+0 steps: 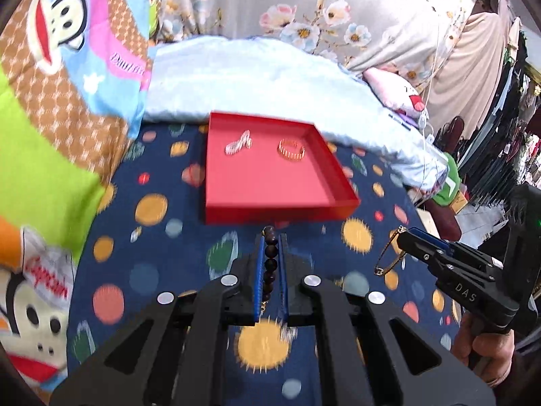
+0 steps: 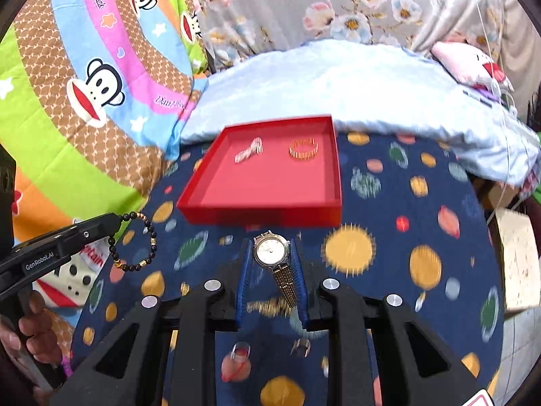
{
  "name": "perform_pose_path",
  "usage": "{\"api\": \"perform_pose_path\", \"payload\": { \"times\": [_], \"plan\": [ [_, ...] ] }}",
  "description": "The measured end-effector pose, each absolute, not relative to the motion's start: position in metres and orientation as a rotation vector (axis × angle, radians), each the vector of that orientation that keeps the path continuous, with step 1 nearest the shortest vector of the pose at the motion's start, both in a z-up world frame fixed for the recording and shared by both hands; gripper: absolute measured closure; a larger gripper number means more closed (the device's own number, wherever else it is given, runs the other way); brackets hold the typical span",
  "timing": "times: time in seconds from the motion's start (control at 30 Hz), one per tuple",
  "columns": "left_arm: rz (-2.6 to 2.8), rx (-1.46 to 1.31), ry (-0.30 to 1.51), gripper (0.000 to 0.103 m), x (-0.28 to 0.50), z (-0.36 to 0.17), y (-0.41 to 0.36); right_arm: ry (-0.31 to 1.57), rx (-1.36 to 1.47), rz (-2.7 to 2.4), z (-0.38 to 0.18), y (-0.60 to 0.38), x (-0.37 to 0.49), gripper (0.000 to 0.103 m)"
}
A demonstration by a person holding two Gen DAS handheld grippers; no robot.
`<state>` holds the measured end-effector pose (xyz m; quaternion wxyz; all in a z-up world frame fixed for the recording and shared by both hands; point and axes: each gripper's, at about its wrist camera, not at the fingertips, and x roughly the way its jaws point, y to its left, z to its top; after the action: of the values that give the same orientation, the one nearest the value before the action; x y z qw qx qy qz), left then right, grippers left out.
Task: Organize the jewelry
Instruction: 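Lower bracelet and watch into the red tray and open both tools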
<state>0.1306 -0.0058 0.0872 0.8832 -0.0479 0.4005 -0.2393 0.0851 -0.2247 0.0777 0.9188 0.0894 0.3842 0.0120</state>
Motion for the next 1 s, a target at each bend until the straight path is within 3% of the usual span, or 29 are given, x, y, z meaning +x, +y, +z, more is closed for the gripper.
{"api": "perform_pose_path", "payload": {
  "times": [0.43, 0.63, 0.93, 0.97, 1.0],
  "plan": [
    [-0.524, -0.092, 0.762, 0.096, 0.252, 0.1, -0.068, 0.792, 0.183, 0.052, 0.073, -0.241, 0.22, 0.082],
    [-0.534, -0.106, 0.826, 0.096, 0.308, 0.069, -0.089, 0.847, 0.232, 0.074, 0.041, -0.252, 0.266, 0.082],
    [-0.504, -0.086, 0.903, 0.096, 0.332, 0.023, -0.098, 0.914, 0.203, 0.04, 0.001, -0.259, 0.289, 0.081],
    [-0.49, -0.087, 0.902, 0.095, 0.332, 0.02, -0.097, 0.903, 0.183, 0.024, 0.001, -0.258, 0.288, 0.08],
    [-0.476, -0.085, 0.898, 0.092, 0.332, 0.019, -0.096, 0.884, 0.154, -0.008, 0.003, -0.258, 0.286, 0.072]
  ]
}}
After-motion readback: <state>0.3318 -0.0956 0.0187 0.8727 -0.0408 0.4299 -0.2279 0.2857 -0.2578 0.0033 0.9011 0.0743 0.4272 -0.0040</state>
